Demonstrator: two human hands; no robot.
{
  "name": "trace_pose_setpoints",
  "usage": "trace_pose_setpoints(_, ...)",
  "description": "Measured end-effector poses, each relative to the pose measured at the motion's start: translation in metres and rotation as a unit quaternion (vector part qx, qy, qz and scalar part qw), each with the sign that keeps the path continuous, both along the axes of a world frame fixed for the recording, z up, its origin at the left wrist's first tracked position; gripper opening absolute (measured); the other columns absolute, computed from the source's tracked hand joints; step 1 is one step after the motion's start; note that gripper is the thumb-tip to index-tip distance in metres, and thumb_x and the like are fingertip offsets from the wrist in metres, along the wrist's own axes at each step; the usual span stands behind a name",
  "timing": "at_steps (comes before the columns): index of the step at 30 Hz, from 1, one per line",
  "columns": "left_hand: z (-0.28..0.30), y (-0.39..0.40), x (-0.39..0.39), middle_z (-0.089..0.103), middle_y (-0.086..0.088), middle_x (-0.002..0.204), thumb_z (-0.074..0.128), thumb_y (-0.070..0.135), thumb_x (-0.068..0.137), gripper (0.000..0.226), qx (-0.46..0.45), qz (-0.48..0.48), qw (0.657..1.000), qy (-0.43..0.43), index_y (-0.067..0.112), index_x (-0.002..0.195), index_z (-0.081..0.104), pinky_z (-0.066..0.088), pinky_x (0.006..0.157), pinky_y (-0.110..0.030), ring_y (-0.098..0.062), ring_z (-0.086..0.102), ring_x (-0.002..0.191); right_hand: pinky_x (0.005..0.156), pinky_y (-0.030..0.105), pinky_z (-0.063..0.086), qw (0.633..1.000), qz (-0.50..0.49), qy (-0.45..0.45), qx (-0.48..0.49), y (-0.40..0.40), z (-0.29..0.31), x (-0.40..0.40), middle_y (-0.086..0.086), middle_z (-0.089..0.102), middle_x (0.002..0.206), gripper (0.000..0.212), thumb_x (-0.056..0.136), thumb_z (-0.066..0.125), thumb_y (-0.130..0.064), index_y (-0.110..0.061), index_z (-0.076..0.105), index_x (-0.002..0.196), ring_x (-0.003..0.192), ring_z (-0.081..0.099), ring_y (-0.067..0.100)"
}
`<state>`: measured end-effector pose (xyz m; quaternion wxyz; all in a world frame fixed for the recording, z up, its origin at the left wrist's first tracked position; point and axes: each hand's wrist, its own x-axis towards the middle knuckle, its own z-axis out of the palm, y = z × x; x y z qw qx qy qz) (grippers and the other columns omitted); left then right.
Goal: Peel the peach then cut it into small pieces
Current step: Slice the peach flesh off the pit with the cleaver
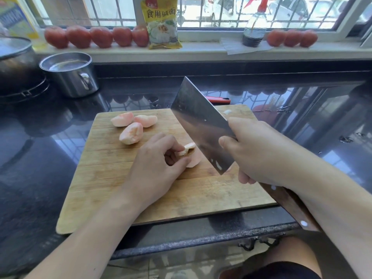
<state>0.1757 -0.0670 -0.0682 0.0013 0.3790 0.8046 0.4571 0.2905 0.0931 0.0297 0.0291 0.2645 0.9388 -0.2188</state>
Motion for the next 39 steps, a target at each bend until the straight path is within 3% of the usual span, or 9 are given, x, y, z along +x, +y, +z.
trace_pose_setpoints(5,0.000,0.000,-0.002,0.059,0.009,0.084,0.085,0.017,0.082,0.018,0.000,0.002,1.000,0.003,0.021,0.084,0.068,0.047,0.072,-0.019,-0.010,0.059,0.081,0.035,0.024,0.039,0.998,0.008,0.001,-0.059,0.006,-0.004,0.001,0.006,0.064,0.047,0.015,0.105,0.038,-0.029,-0.028,0.045,0.092,0.037,0.056,0.014)
trace_pose_setpoints(8,-0.001,0.000,-0.002,0.058,0.010,0.084,0.086,0.016,0.082,0.018,0.006,0.000,1.000,-0.001,0.019,0.084,0.068,0.047,0.072,-0.019,-0.012,0.059,0.081,0.048,0.038,0.051,0.995,0.005,0.009,-0.096,0.009,-0.004,0.002,0.007,0.063,0.046,0.014,0.103,0.039,-0.025,-0.026,0.050,0.095,0.038,0.055,0.016)
trace_pose_setpoints(12,0.000,0.000,-0.001,0.059,0.010,0.085,0.086,0.017,0.082,0.018,0.002,0.000,1.000,-0.005,0.020,0.085,0.069,0.046,0.072,-0.016,-0.010,0.060,0.082,0.035,0.021,0.038,0.998,0.003,0.027,-0.056,0.013,-0.002,0.004,0.007,0.063,0.046,0.010,0.104,0.039,-0.027,-0.026,0.049,0.102,0.035,0.056,0.015)
trace_pose_setpoints(18,0.000,0.000,-0.001,0.059,0.009,0.084,0.086,0.015,0.081,0.018,0.006,0.002,1.000,-0.007,0.019,0.083,0.069,0.045,0.072,-0.015,-0.010,0.059,0.080,0.033,0.021,0.037,0.998,0.015,0.046,-0.034,0.008,-0.002,0.004,0.005,0.059,0.055,0.011,0.104,0.040,-0.026,-0.029,0.048,0.097,0.032,0.054,0.012)
trace_pose_setpoints(22,-0.001,0.000,-0.001,0.059,0.009,0.085,0.086,0.016,0.082,0.017,0.003,0.002,1.000,-0.003,0.019,0.084,0.069,0.047,0.072,-0.018,-0.010,0.059,0.081,0.034,0.022,0.039,0.999,0.005,0.025,-0.025,0.007,-0.004,0.002,0.004,0.062,0.046,0.013,0.104,0.040,-0.029,-0.028,0.047,0.093,0.034,0.056,0.012)
trace_pose_setpoints(28,0.001,0.000,0.000,0.059,0.007,0.084,0.085,0.015,0.082,0.016,0.008,0.001,1.000,-0.012,0.018,0.084,0.070,0.047,0.072,-0.016,-0.011,0.060,0.080,0.025,0.016,0.026,0.999,0.009,0.033,0.019,0.001,0.001,0.004,0.006,0.061,0.062,0.018,0.102,0.041,-0.025,-0.022,0.043,0.085,0.031,0.054,0.011)
trace_pose_setpoints(35,0.001,0.000,0.000,0.059,0.006,0.085,0.084,0.016,0.083,0.015,0.004,0.000,1.000,-0.013,0.018,0.085,0.070,0.048,0.073,-0.018,-0.011,0.060,0.080,0.027,0.015,0.028,1.000,0.002,0.012,0.021,-0.001,0.001,0.001,0.005,0.064,0.052,0.017,0.103,0.040,-0.027,-0.021,0.046,0.088,0.033,0.057,0.012)
trace_pose_setpoints(39,0.002,0.001,0.000,0.059,0.006,0.084,0.084,0.016,0.084,0.014,0.004,0.000,1.000,-0.017,0.019,0.084,0.070,0.046,0.072,-0.014,-0.010,0.059,0.080,0.026,0.015,0.028,1.000,0.008,0.002,0.029,-0.003,0.003,-0.002,0.005,0.064,0.057,0.019,0.105,0.040,-0.028,-0.021,0.045,0.088,0.030,0.053,0.008)
